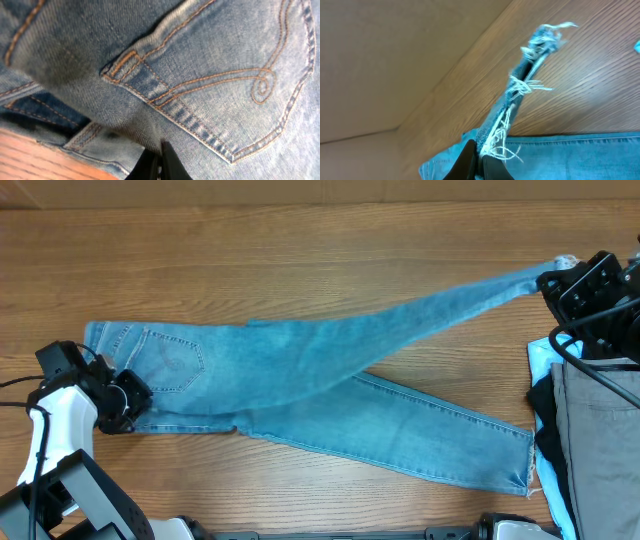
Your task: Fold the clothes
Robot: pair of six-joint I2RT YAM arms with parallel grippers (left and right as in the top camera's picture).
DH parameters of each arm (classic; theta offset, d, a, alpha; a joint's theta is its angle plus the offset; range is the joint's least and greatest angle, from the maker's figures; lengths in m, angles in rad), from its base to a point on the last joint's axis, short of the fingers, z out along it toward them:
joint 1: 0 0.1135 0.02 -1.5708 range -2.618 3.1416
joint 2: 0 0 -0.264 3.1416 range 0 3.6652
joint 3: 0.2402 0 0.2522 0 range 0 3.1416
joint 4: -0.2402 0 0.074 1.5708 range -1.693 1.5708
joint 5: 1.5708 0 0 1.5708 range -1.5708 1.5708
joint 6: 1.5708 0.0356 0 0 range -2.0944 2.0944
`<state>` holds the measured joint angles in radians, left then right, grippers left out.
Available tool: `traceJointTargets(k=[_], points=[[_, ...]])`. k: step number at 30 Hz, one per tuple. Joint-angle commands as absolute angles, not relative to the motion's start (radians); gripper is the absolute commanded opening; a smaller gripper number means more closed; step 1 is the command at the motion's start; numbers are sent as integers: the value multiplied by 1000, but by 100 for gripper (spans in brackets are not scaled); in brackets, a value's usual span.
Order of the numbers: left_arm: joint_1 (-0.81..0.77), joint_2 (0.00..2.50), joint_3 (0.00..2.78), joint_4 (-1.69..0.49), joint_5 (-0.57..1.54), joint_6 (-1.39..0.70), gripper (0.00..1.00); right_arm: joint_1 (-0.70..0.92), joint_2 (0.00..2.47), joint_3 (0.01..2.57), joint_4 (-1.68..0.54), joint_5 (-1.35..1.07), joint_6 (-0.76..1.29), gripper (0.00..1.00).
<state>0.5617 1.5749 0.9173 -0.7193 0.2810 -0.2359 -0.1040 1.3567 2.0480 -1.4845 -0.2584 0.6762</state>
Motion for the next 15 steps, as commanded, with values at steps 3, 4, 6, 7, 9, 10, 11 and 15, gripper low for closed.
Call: traceJointTargets(k=[3, 4, 6, 7, 9, 10, 11, 15], points=[[622, 1492, 1154, -924, 384, -167, 4, -107, 1330, 2070, -1486, -209, 665, 4], [639, 1462, 1226, -995, 381, -146, 4, -107, 1324, 2079, -1523, -209, 662, 4], [656, 1428, 1299, -1064, 378, -120, 4, -107, 1324, 2105, -1605, -209, 662, 4], [663, 1412, 1334, -1101, 368, -112, 4, -107, 1324, 2119, -1649, -209, 662, 4], [669, 1378, 1406, -1182, 309, -110, 4, -104, 1317, 2127, -1694, -228, 621, 4], [669, 1362, 1437, -1221, 270, -111, 4, -99, 1304, 2127, -1694, -244, 624, 4], [669, 1353, 1451, -1238, 250, -112, 4, -99, 1299, 2127, -1694, -251, 635, 4], [665, 1318, 1480, -1227, 219, -112, 4, -99, 1313, 2125, -1694, -203, 682, 4]])
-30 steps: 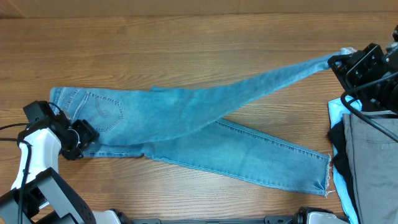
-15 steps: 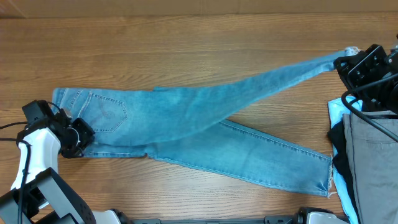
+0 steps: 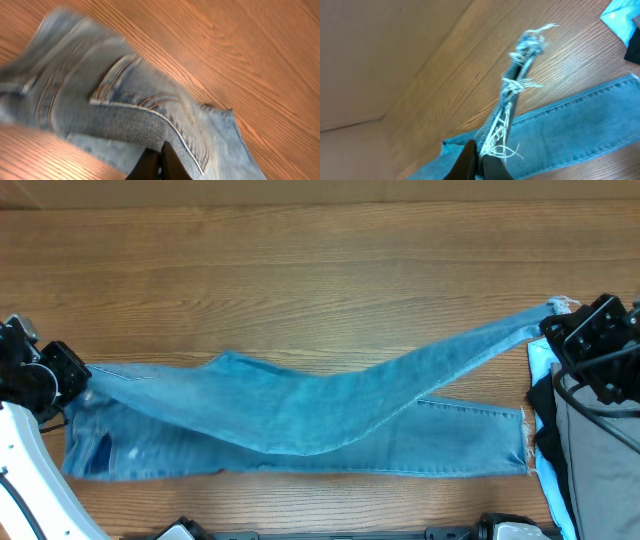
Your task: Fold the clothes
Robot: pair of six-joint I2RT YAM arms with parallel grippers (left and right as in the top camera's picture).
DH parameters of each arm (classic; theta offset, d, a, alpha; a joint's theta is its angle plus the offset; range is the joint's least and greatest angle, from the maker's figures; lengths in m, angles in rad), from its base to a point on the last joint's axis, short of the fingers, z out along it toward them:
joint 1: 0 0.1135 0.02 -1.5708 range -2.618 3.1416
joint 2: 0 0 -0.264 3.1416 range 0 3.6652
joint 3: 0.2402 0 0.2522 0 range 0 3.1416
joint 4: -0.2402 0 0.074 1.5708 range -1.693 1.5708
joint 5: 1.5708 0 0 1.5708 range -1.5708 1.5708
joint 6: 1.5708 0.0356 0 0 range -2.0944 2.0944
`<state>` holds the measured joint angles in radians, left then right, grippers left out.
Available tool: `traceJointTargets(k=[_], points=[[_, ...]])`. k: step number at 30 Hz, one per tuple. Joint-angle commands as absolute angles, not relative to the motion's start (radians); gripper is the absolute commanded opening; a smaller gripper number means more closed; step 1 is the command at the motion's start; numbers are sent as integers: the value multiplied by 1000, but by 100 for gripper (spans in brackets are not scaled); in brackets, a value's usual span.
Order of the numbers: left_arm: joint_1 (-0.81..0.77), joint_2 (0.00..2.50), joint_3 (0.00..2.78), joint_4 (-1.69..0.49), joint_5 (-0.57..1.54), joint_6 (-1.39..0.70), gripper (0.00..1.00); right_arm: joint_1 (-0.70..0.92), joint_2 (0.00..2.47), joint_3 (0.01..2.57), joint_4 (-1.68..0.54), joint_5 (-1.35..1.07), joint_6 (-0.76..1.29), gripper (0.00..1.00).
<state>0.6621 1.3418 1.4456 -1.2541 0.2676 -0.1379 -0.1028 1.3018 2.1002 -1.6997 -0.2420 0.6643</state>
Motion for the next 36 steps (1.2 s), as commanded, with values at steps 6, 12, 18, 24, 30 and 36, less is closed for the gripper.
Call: traceJointTargets(k=[6, 12, 18, 24, 30, 36], points=[[551, 1398, 1479, -1008, 257, -152, 4, -99, 1576, 2081, -1662, -172, 681, 4], [401, 1705, 1525, -626, 169, -312, 79, -156, 1990, 2083, -1265, -410, 752, 61], [413, 1854, 1702, -837, 250, -201, 100, -278, 2086, 2083, -1354, -552, 547, 75], [439, 1766, 1839, -1036, 229, -152, 100, -356, 1997, 2083, -1502, -490, 360, 75], [439, 1666, 1857, -1177, 316, -152, 100, -335, 1955, 2082, -1518, -390, 305, 35], [429, 1647, 1853, -1375, 419, -152, 60, -239, 2062, 2080, -1357, -319, 315, 4]])
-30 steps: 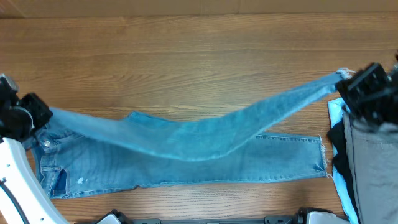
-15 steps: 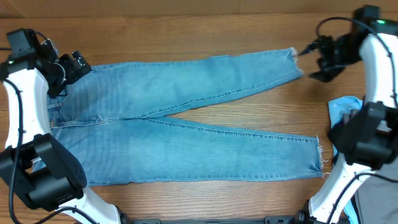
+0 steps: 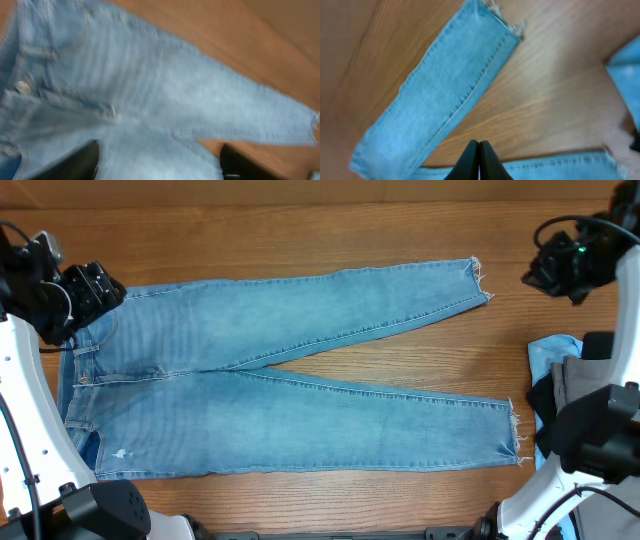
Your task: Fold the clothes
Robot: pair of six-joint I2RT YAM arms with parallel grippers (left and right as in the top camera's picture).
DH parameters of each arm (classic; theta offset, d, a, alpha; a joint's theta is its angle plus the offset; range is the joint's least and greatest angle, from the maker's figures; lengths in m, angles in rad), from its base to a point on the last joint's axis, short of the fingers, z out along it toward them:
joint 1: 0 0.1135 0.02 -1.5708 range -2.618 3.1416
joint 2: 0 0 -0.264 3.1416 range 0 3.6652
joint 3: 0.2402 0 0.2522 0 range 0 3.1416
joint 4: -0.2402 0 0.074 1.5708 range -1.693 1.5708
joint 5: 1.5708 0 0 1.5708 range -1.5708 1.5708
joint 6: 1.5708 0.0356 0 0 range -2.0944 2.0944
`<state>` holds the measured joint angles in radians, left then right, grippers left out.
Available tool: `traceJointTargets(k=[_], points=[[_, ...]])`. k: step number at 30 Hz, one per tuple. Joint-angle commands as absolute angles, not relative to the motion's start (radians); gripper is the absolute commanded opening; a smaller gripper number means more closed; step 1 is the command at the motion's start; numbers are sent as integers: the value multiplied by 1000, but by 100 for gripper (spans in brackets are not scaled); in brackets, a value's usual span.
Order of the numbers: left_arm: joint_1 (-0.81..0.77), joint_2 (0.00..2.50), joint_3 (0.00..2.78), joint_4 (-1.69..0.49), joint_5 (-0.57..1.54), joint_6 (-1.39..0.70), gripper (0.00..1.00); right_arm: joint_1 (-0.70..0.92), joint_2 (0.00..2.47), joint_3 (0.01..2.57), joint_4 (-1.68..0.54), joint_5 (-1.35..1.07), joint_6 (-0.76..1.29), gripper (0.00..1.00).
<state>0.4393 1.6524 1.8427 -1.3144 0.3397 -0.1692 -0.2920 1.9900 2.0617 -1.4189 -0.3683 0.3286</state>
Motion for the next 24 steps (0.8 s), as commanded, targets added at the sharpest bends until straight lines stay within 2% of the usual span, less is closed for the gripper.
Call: traceJointTargets(k=[1, 2, 5, 12, 14, 17, 24], points=[[423, 1647, 1853, -1388, 410, -147, 58, -224, 2091, 2080, -1327, -302, 322, 4], [410, 1647, 1853, -1398, 395, -115, 56, -200, 2142, 2080, -1280, -263, 350, 4], [398, 1647, 1853, -1400, 287, -101, 65, -165, 2273, 2080, -1181, -228, 380, 4], [398, 1647, 1853, -1371, 284, -100, 73, -158, 2487, 2080, -1070, -202, 417, 4], [398, 1647, 1853, -1363, 284, -100, 77, -170, 2525, 2080, -1086, -124, 430, 4], [398, 1647, 1853, -1356, 280, -99, 84, -208, 2532, 2081, -1165, 91, 556, 4], [398, 1680, 1852, -1372, 265, -28, 89, -319, 2525, 2083, -1225, -10, 588, 4]])
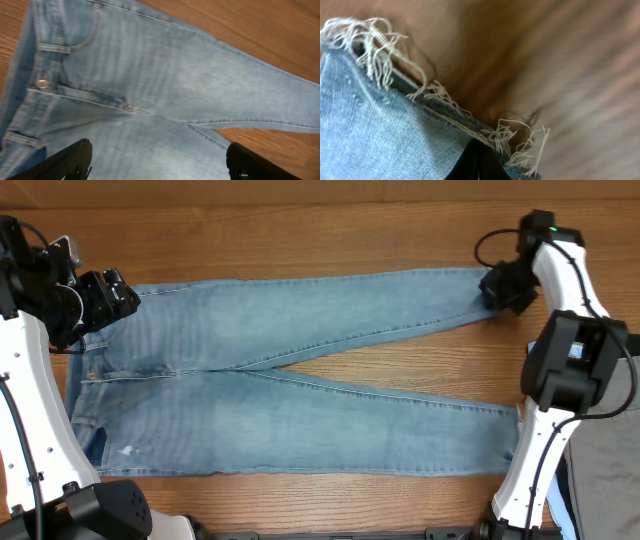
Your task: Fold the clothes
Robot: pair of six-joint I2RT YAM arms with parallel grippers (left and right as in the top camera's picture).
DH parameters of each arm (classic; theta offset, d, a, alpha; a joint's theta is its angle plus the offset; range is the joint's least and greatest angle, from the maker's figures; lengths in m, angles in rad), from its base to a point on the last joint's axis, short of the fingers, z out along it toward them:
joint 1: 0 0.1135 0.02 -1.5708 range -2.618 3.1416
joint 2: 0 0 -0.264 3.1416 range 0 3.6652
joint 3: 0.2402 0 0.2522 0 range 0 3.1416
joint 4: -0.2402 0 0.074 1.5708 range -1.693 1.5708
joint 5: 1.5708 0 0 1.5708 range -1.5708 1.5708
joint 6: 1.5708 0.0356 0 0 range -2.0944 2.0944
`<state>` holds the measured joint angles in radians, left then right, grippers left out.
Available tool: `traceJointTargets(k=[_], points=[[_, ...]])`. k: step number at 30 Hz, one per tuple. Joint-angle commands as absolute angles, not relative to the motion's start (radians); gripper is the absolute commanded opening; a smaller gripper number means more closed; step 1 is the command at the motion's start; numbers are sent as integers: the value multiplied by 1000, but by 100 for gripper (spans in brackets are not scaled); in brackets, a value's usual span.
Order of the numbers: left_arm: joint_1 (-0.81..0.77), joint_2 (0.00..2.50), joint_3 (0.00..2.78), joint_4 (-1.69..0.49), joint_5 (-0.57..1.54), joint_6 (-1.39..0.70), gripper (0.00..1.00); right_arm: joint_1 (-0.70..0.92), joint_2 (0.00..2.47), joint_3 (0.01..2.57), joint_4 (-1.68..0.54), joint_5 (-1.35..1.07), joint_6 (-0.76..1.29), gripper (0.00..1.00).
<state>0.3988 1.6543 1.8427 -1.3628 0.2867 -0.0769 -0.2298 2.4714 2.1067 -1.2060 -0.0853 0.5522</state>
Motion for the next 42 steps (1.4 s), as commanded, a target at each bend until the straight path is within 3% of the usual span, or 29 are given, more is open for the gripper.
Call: traceJointTargets(k=[1, 3, 5, 6, 7, 10, 15, 21, 29, 32, 35, 38, 42], points=[[398, 1694, 1852, -1378, 242, -28, 89, -336, 2518, 2083, -1233, -40, 588, 4], [398, 1724, 1852, -1382, 197, -29, 88, -355, 2494, 2083, -1241, -80, 567, 4], [398, 1767, 1852, -1380, 165, -29, 79, -364, 2440, 2083, -1233, -138, 506, 8], [398, 1785, 1852, -1378, 155, -29, 69, -364, 2415, 2083, -1227, -158, 485, 11], [398, 1825, 1852, -1375, 144, -28, 40, -364, 2370, 2083, -1217, -192, 450, 16], [398, 1914, 1852, -1359, 142, -30, 15, -359, 2265, 2083, -1204, -260, 415, 25], [398, 2095, 1852, -1281, 141, -29, 13, -336, 2079, 2083, -1203, -373, 407, 37], [398, 2282, 1852, -1189, 75, -61, 4, -269, 1959, 2083, -1263, -406, 377, 39], [440, 2380, 1855, -1098, -251, -230, 5, -115, 1953, 2082, -1305, -343, 332, 39], [488, 2373, 1914, -1117, -371, -262, 6, -54, 1955, 2082, -1309, -280, 332, 44], [520, 2373, 1998, -1164, -365, -272, 5, -22, 1961, 2080, -1319, -219, 332, 51], [555, 2373, 2156, -1250, -290, -300, 11, -12, 1989, 2080, -1349, -191, 367, 53], [573, 2368, 2415, -1409, -67, -247, 14, -16, 2072, 2080, -1356, -191, 393, 43]])
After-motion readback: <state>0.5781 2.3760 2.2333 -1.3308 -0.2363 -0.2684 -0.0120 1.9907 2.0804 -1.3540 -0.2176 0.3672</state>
